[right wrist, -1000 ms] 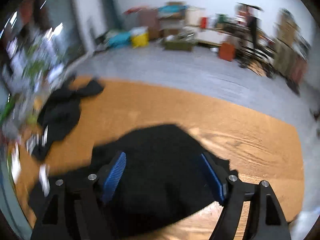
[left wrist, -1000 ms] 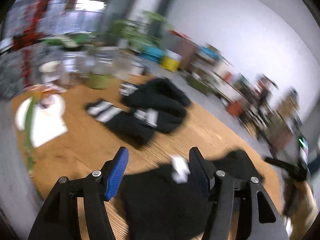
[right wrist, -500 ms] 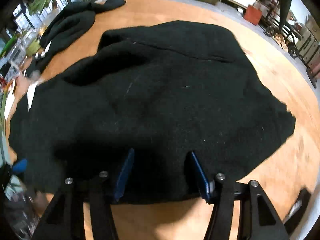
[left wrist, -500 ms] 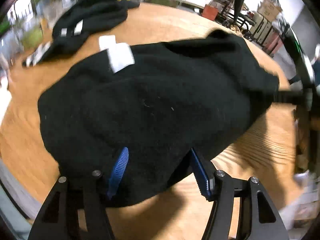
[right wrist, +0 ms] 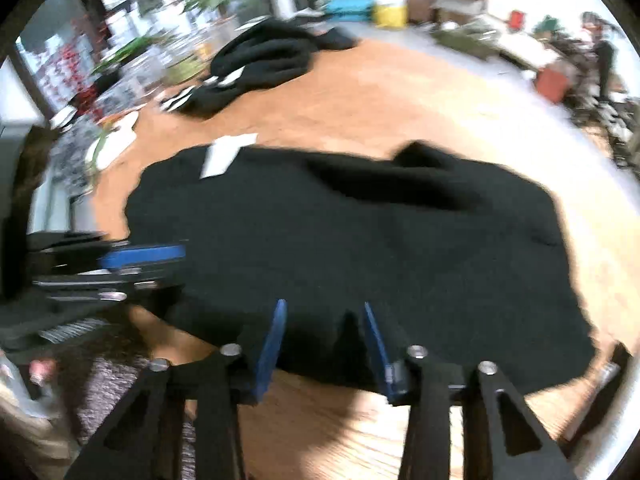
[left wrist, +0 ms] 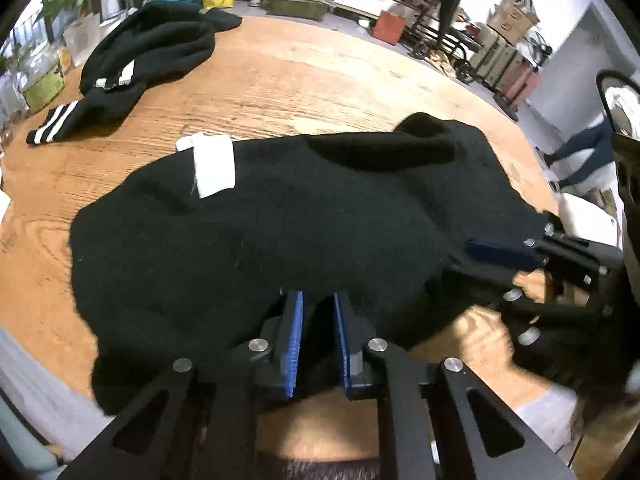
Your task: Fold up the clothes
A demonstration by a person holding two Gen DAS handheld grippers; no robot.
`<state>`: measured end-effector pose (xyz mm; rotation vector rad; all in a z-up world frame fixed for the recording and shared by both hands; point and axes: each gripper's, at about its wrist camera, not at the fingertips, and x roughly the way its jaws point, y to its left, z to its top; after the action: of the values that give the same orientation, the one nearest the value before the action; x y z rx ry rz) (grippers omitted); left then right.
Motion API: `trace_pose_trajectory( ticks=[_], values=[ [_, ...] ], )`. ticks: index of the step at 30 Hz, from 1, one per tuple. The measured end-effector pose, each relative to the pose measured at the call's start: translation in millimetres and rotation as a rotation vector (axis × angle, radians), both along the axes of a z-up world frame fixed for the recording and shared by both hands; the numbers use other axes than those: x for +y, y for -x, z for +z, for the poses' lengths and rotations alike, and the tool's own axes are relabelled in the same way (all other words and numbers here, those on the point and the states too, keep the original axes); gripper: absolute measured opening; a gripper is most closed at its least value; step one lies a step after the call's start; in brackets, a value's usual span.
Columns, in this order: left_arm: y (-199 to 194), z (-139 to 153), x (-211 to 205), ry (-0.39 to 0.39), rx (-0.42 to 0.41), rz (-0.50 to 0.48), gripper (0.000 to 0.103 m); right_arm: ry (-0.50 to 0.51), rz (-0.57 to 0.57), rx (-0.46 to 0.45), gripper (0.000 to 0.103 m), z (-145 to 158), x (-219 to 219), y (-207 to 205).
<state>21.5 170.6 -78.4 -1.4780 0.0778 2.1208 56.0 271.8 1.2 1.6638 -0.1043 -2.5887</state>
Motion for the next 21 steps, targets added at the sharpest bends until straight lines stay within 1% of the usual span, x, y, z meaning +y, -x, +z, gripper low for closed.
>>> trace_pose_trajectory(
  ticks=[2, 4, 5, 6, 8, 10, 11, 12, 14, 16, 17, 18, 21],
  values=[
    [9, -14, -7, -0.007, -0.037, 0.029, 0.015, -0.001, 0.012, -0.004, 0.032, -16, -4, 17],
    [13, -27, -20, -0.033, -0.071, 0.043, 0.014, 0.038, 0.007, -0.026, 0.033, -35, 0, 28],
    [15, -29, -25, -0.038, -0.078, 0.049, 0.013, 0.059, 0.006, -0.014, 0.032, -41, 3, 31],
    [14, -24, -26, -0.030, -0.069, 0.054, 0.013, 0.059, 0.010, -0.016, 0.032, -43, 4, 33],
    [13, -12, -28, -0.013, -0.051, 0.065, 0.012, 0.020, 0.027, -0.050, 0.033, -41, 0, 34],
    [11, 0, -29, -0.007, -0.031, 0.068, 0.011, 0.021, 0.024, -0.056, 0.037, -34, 2, 33],
    [10, 7, -26, -0.036, -0.021, 0.048, 0.011, 0.041, 0.009, -0.033, 0.044, -26, 7, 31],
    [10, 10, -21, -0.062, -0.024, 0.027, 0.011, 0.064, -0.009, -0.003, 0.047, -18, 14, 29],
    [12, 4, -14, -0.065, -0.037, 0.005, 0.011, 0.041, -0.075, 0.007, 0.051, -18, 31, 28],
    [16, -11, -12, -0.048, -0.056, 0.014, 0.011, 0.041, -0.106, 0.008, 0.052, -21, 40, 20],
    [18, -19, -12, -0.039, -0.066, 0.019, 0.011, 0.045, -0.117, 0.010, 0.054, -22, 43, 14],
    [19, -22, -13, -0.034, -0.073, 0.026, 0.011, 0.049, -0.129, 0.011, 0.053, -24, 47, 9],
    [15, -5, -22, -0.047, -0.069, 0.050, 0.011, 0.061, -0.163, 0.014, 0.052, -28, 57, -7]
  ],
)
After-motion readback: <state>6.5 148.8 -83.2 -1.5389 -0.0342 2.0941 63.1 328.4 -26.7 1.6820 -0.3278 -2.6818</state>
